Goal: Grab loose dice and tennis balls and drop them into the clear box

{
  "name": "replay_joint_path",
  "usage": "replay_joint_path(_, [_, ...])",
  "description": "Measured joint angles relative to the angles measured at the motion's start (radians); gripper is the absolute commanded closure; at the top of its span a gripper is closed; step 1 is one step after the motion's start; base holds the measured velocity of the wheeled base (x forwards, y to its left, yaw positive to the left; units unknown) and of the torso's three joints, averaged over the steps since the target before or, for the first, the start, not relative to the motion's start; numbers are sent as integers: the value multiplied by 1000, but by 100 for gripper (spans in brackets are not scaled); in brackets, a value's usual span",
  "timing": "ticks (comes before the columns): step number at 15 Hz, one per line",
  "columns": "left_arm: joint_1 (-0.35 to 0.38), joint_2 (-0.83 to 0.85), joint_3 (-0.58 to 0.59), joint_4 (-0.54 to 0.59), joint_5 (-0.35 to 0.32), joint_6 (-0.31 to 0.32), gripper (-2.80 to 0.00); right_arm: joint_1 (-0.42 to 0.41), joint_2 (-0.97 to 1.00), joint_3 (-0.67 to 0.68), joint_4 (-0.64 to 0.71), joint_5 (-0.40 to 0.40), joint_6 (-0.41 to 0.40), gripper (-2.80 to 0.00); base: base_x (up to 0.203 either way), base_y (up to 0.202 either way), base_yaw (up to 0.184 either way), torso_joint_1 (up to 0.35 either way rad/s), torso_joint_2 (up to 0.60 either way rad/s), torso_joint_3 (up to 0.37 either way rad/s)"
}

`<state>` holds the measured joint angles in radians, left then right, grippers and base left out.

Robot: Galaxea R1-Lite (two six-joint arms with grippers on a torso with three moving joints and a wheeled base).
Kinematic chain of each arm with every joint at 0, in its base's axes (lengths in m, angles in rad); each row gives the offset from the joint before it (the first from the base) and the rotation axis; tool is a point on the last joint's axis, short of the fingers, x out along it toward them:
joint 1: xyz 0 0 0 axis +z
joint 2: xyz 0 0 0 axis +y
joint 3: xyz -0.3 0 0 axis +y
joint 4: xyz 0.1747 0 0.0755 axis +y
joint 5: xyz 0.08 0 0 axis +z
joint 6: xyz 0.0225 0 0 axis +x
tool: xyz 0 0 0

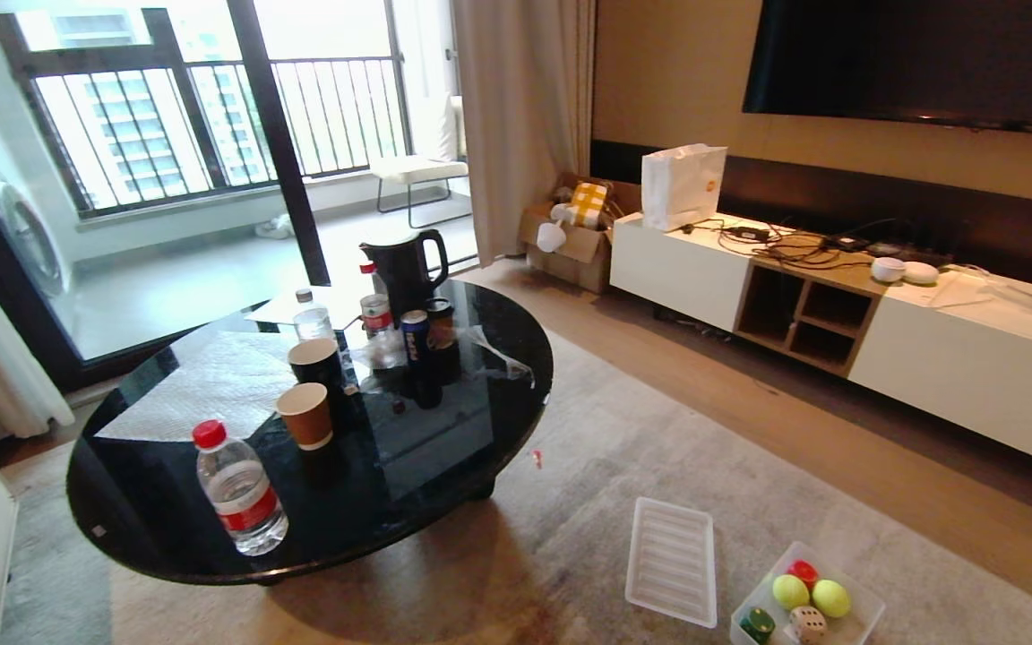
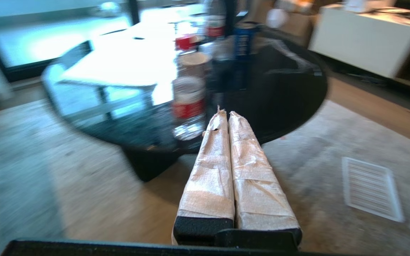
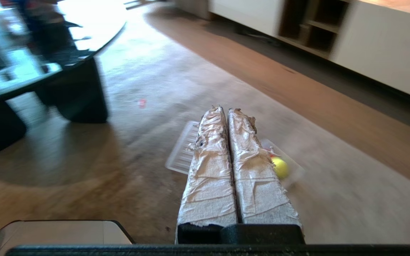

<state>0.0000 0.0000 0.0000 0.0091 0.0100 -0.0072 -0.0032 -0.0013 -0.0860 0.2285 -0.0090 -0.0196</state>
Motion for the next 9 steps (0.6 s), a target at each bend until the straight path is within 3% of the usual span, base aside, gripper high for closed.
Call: replay_joint_path(9, [0,0,0,0,0,-2,0,0,0,0,0,0,0,0,0,-7,165,2,1,3])
